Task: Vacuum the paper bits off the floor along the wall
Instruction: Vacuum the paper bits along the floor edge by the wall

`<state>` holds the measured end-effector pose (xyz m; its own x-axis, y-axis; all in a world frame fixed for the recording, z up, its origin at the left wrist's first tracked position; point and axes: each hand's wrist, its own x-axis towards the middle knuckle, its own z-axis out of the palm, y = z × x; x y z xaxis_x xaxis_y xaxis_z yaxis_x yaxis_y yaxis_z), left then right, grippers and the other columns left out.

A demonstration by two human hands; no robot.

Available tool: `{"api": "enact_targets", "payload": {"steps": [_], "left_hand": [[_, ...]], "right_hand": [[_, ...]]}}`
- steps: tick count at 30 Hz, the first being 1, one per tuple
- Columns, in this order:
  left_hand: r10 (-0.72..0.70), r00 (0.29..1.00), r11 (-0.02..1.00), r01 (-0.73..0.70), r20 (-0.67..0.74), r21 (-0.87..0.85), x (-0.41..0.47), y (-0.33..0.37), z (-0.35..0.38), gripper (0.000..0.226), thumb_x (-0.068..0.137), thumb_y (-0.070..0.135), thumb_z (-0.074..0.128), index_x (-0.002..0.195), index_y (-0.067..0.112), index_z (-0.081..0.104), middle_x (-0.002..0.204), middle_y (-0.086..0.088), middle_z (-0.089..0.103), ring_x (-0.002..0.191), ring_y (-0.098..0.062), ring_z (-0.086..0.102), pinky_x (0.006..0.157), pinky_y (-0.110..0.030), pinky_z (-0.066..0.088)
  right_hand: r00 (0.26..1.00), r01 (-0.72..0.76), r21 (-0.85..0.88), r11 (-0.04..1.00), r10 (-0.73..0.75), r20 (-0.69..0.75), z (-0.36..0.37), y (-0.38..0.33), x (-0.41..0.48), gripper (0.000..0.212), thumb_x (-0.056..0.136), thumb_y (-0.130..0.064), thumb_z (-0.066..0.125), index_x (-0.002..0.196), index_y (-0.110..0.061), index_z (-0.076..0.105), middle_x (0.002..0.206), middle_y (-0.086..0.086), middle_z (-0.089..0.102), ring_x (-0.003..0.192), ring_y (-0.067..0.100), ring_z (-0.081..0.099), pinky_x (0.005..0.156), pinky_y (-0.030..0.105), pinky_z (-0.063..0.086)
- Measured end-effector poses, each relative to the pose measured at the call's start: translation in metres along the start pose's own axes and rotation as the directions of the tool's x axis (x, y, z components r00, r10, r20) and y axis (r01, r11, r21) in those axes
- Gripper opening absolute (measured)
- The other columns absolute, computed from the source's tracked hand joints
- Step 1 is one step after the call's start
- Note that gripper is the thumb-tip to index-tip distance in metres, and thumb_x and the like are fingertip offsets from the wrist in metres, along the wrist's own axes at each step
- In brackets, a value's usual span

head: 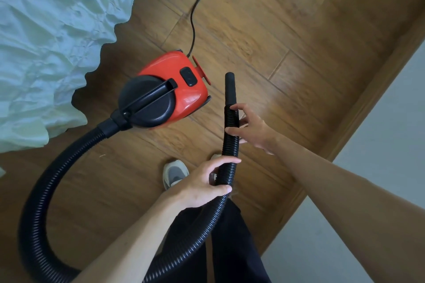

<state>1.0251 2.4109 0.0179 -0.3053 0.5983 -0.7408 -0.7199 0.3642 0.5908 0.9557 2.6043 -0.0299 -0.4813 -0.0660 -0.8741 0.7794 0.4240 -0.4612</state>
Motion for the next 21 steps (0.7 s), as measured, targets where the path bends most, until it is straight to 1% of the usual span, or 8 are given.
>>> {"api": "enact_targets", "payload": {"steps": [2,4,6,9,12,15,18,21], "left_hand": [[-0.015,1.0,0.999,0.015,-0.007,0.044,0.001,-0.009,-0.005,0.059,0.089,0.012,0.067,0.126,0.055,0.051,0.122,0.006,0.057,0.107,-0.014,0.062,0.092,-0.038,0.056],[-0.026,1.0,0.998,0.027,-0.014,0.063,0.002,-0.019,-0.009,0.058,0.089,0.013,0.067,0.125,0.056,0.051,0.124,0.01,0.056,0.108,-0.009,0.059,0.094,-0.033,0.055],[-0.043,0.999,0.995,0.044,-0.02,0.085,0.004,-0.028,-0.013,0.058,0.09,0.013,0.067,0.123,0.057,0.051,0.127,0.015,0.054,0.111,-0.005,0.057,0.094,-0.029,0.053],[-0.064,0.998,0.99,0.066,-0.018,0.121,0.006,-0.041,-0.019,0.058,0.089,0.014,0.067,0.123,0.059,0.05,0.129,0.02,0.053,0.112,-0.004,0.056,0.093,-0.027,0.054],[-0.066,0.998,0.987,0.067,-0.01,0.144,0.006,-0.051,-0.022,0.059,0.089,0.014,0.067,0.124,0.059,0.049,0.132,0.02,0.052,0.115,-0.003,0.054,0.093,-0.024,0.052],[-0.066,0.998,0.986,0.067,-0.011,0.15,0.005,-0.059,-0.025,0.058,0.089,0.014,0.066,0.124,0.057,0.049,0.132,0.021,0.052,0.116,0.0,0.053,0.093,-0.018,0.049],[-0.069,0.998,0.986,0.069,-0.009,0.153,0.003,-0.066,-0.027,0.058,0.089,0.013,0.066,0.124,0.056,0.05,0.131,0.024,0.052,0.114,0.002,0.054,0.093,-0.019,0.05],[-0.063,0.998,0.982,0.063,-0.006,0.175,0.004,-0.066,-0.029,0.059,0.089,0.013,0.066,0.124,0.057,0.049,0.133,0.024,0.051,0.117,0.002,0.052,0.092,-0.014,0.046]], "right_hand": [[0.999,0.05,-0.256,0.965,-0.051,0.002,0.006,-0.007,0.011,0.066,0.082,-0.02,0.074,0.135,-0.035,0.038,0.109,0.001,0.052,0.101,0.028,0.06,0.087,0.04,0.054],[0.99,0.133,-0.495,0.859,-0.138,0.026,0.017,-0.02,0.027,0.079,0.078,-0.019,0.074,0.143,-0.032,0.031,0.126,0.004,0.044,0.111,0.027,0.051,0.086,0.035,0.046],[0.972,0.21,-0.629,0.749,-0.227,0.054,0.03,-0.036,0.045,0.09,0.078,-0.014,0.072,0.151,-0.025,0.022,0.146,0.008,0.033,0.125,0.029,0.042,0.094,0.035,0.044],[0.959,0.249,-0.713,0.656,-0.27,0.087,0.052,-0.057,0.07,0.096,0.082,-0.014,0.067,0.157,-0.017,0.007,0.164,0.003,0.007,0.147,0.027,0.017,0.113,0.043,0.034],[0.961,0.238,-0.793,0.561,-0.252,0.111,0.069,-0.066,0.09,0.098,0.086,-0.01,0.061,0.157,-0.014,-0.005,0.165,0.001,-0.011,0.152,0.02,-0.004,0.12,0.041,0.022],[0.964,0.229,-0.843,0.487,-0.231,0.129,0.081,-0.069,0.103,0.097,0.087,-0.01,0.06,0.156,-0.009,-0.009,0.164,0.005,-0.016,0.152,0.02,-0.005,0.12,0.041,0.021],[0.968,0.207,-0.865,0.458,-0.225,0.112,0.085,-0.066,0.108,0.099,0.086,-0.012,0.061,0.156,-0.008,-0.01,0.163,0.007,-0.018,0.152,0.02,-0.003,0.122,0.042,0.018],[0.967,0.206,-0.87,0.448,-0.227,0.111,0.086,-0.065,0.11,0.101,0.085,-0.015,0.064,0.156,-0.009,-0.009,0.164,0.006,-0.016,0.152,0.02,-0.002,0.122,0.044,0.017]]}}
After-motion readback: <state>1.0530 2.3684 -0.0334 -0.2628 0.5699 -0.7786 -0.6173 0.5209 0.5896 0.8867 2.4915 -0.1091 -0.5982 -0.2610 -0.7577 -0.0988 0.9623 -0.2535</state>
